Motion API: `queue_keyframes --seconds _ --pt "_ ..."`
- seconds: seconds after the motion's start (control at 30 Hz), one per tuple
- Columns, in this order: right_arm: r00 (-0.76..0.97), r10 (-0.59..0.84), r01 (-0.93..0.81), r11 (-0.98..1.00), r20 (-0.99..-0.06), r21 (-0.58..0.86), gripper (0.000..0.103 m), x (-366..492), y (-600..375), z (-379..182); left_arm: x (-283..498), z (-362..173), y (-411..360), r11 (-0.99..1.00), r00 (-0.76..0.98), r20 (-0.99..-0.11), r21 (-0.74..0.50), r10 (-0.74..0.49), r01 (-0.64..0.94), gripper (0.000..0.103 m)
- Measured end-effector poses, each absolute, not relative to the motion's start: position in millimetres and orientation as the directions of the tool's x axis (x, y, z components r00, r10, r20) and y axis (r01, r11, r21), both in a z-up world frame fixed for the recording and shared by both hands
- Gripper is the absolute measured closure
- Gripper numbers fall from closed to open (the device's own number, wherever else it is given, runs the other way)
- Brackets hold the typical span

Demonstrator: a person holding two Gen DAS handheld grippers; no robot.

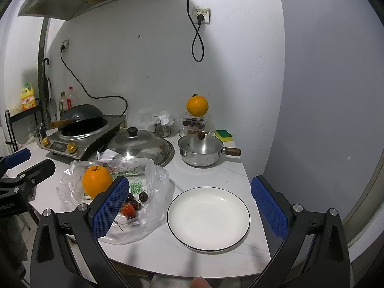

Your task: Organize fruits

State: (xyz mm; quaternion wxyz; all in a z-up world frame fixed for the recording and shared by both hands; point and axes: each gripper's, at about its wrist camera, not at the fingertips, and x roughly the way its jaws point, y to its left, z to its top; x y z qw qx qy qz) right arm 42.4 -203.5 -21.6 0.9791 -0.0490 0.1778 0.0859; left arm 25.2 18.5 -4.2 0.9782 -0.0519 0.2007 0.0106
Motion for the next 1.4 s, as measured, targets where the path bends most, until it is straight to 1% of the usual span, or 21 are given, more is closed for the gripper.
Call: queue_keyframes --seconds 0.17,0.47,0.77,1.0,1.4 --pt "0.921 0.152 -0.187 0.980 -0.357 -0.064 0.000 43 -203 -22 28 -5 21 0.994 0.925 -0.380 -0.097 0.015 -0.056 0.001" --pt "0.918 0.154 -0.189 0.980 -0.365 -0.061 0.000 48 -201 -24 33 -8 23 0.994 0.920 -0.392 -0.096 0.006 -0.047 0.001" --pt "0.896 0.176 -0.220 0.973 -0.407 -0.065 0.000 67 -179 -40 47 -24 43 0.993 0.885 -0.465 -0.097 0.012 -0.065 0.001" --pt "0.868 0.202 -0.266 0.961 -0.454 -0.081 0.000 90 -161 -49 61 -49 62 0.992 0.852 -0.523 -0.088 0.032 -0.091 0.001" --pt "0.810 0.254 -0.352 0.931 -0.528 -0.092 0.000 125 -123 -67 91 -72 81 0.993 0.815 -0.579 -0.079 0.030 -0.093 0.001"
